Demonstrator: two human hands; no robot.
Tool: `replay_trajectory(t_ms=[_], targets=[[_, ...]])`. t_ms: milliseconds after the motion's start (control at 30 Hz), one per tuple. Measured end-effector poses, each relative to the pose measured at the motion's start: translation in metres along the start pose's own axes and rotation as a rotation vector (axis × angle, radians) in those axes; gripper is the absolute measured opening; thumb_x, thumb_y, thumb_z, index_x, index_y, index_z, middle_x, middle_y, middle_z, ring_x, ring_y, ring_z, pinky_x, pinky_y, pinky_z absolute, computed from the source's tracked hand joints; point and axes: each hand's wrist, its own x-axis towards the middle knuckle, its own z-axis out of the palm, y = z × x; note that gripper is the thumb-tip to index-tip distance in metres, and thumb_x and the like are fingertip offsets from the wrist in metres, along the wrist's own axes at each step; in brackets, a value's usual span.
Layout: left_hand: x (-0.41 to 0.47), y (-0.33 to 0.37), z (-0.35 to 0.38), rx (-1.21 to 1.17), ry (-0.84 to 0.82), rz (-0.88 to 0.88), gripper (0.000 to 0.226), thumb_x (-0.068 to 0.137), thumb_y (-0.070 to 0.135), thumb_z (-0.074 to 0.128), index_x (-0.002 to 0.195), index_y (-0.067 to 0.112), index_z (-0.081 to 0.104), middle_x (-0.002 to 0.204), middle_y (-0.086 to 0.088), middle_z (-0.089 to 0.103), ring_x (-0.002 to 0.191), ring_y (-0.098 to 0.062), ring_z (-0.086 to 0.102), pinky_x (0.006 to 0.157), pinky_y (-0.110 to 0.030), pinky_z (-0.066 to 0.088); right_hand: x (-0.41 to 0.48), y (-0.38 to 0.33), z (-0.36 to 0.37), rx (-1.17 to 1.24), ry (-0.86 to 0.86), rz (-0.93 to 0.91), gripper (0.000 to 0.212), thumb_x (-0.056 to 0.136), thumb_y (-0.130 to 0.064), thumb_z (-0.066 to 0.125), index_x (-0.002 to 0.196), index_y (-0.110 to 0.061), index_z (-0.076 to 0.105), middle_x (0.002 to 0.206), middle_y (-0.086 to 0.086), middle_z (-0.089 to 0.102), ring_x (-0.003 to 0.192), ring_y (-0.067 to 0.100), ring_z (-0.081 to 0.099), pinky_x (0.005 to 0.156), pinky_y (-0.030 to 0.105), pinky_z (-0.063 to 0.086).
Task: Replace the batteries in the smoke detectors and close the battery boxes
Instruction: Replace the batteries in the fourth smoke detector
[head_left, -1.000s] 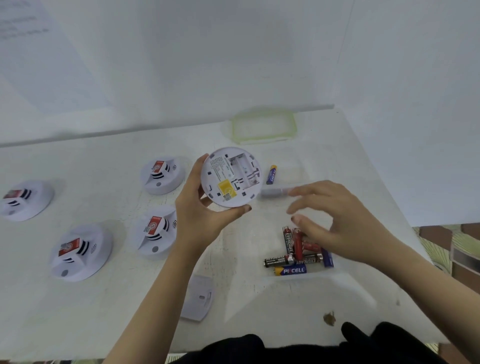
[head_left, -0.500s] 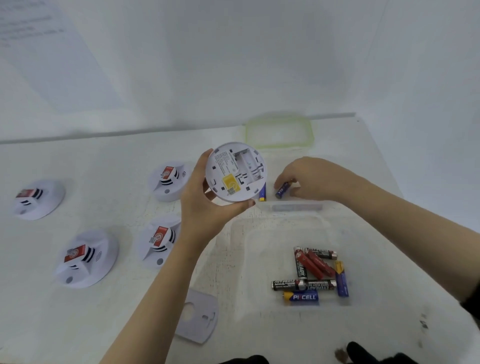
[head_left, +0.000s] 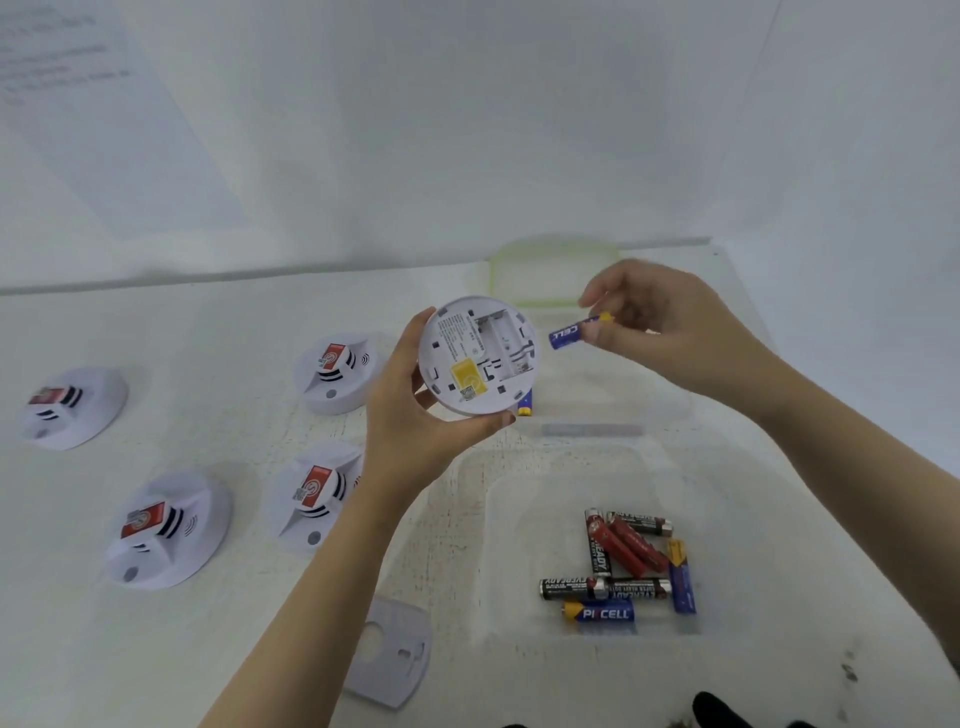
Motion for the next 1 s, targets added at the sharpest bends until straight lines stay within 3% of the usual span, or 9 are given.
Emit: replay_trajectory(t_ms=[133, 300, 433, 533, 600, 667, 833, 1000], targets=[[-0.002, 0.008, 0.004, -0.041, -0.029, 0.022, 0.088, 0.055, 0.039, 0.085, 0.131, 0.025, 0.045, 0.117, 0.030, 0.057, 0.112, 0.006, 0.056, 0.080, -0.012, 0.052, -0.006, -0.018, 0.004, 0.177, 0.052, -0.067, 0.020, 0.077, -0.002, 0.074, 0.086, -0.009, 0.058, 0.074, -0.007, 0.065, 0.067, 0.016, 0.055, 0.067, 0.031, 0.046], [-0.003, 0.018, 0.007, -0.019, -0.075, 0.073, 0.084, 0.056, 0.036, 0.085, 0.128, 0.035, 0.042, 0.115, 0.033, 0.056, 0.108, 0.004, 0.058, 0.081, -0.012, 0.051, -0.010, -0.026, 0.018, -0.001, 0.148, -0.171, 0.020, 0.079, -0.002, 0.072, 0.094, -0.013, 0.063, 0.076, -0.012, 0.066, 0.069, 0.012, 0.061, 0.066, 0.016, 0.046], [-0.006, 0.018, 0.004, -0.001, -0.092, 0.099, 0.091, 0.056, 0.030, 0.090, 0.134, 0.015, 0.046, 0.119, 0.018, 0.058, 0.109, -0.003, 0.058, 0.079, -0.016, 0.054, -0.011, -0.023, 0.023, -0.242, 0.160, -0.233, 0.015, 0.080, -0.020, 0.068, 0.094, -0.020, 0.065, 0.077, -0.013, 0.065, 0.074, 0.007, 0.059, 0.070, 0.024, 0.047], [-0.009, 0.022, 0.003, -0.017, -0.095, 0.110, 0.090, 0.057, 0.034, 0.088, 0.134, 0.013, 0.047, 0.118, 0.015, 0.059, 0.110, -0.008, 0.059, 0.078, -0.023, 0.057, -0.011, -0.022, 0.026, -0.367, 0.174, -0.301, 0.019, 0.080, -0.028, 0.065, 0.098, -0.024, 0.067, 0.101, -0.007, 0.063, 0.096, 0.010, 0.056, 0.079, 0.022, 0.045], [-0.010, 0.027, 0.002, -0.037, -0.086, 0.107, 0.089, 0.057, 0.031, 0.088, 0.134, 0.015, 0.047, 0.118, 0.018, 0.059, 0.111, -0.009, 0.059, 0.079, -0.025, 0.058, -0.014, -0.025, 0.028, -0.291, 0.147, -0.255, 0.020, 0.082, -0.024, 0.066, 0.102, -0.029, 0.064, 0.116, -0.012, 0.057, 0.104, 0.007, 0.057, 0.078, 0.020, 0.050], [-0.011, 0.030, 0.002, -0.050, -0.076, 0.108, 0.087, 0.057, 0.029, 0.088, 0.133, 0.019, 0.046, 0.119, 0.023, 0.058, 0.112, -0.007, 0.059, 0.079, -0.024, 0.058, -0.016, -0.028, 0.030, -0.131, 0.098, -0.185, 0.023, 0.086, -0.016, 0.065, 0.100, -0.033, 0.058, 0.110, -0.022, 0.058, 0.092, 0.005, 0.064, 0.067, 0.023, 0.056], [-0.015, 0.032, 0.001, -0.053, -0.068, 0.100, 0.088, 0.057, 0.032, 0.088, 0.133, 0.023, 0.044, 0.119, 0.025, 0.057, 0.112, -0.008, 0.059, 0.079, -0.025, 0.058, -0.022, -0.027, 0.035, -0.046, 0.120, -0.205, 0.019, 0.087, -0.007, 0.063, 0.093, -0.026, 0.059, 0.095, -0.018, 0.064, 0.081, 0.003, 0.068, 0.055, 0.021, 0.055], [-0.017, 0.028, 0.002, -0.049, -0.085, 0.089, 0.091, 0.056, 0.019, 0.092, 0.135, 0.008, 0.046, 0.122, 0.003, 0.060, 0.114, -0.019, 0.059, 0.079, -0.036, 0.060, -0.023, -0.023, 0.036, -0.076, 0.142, -0.210, 0.015, 0.083, -0.015, 0.064, 0.090, -0.029, 0.062, 0.093, -0.010, 0.066, 0.078, 0.009, 0.066, 0.060, 0.025, 0.056]])
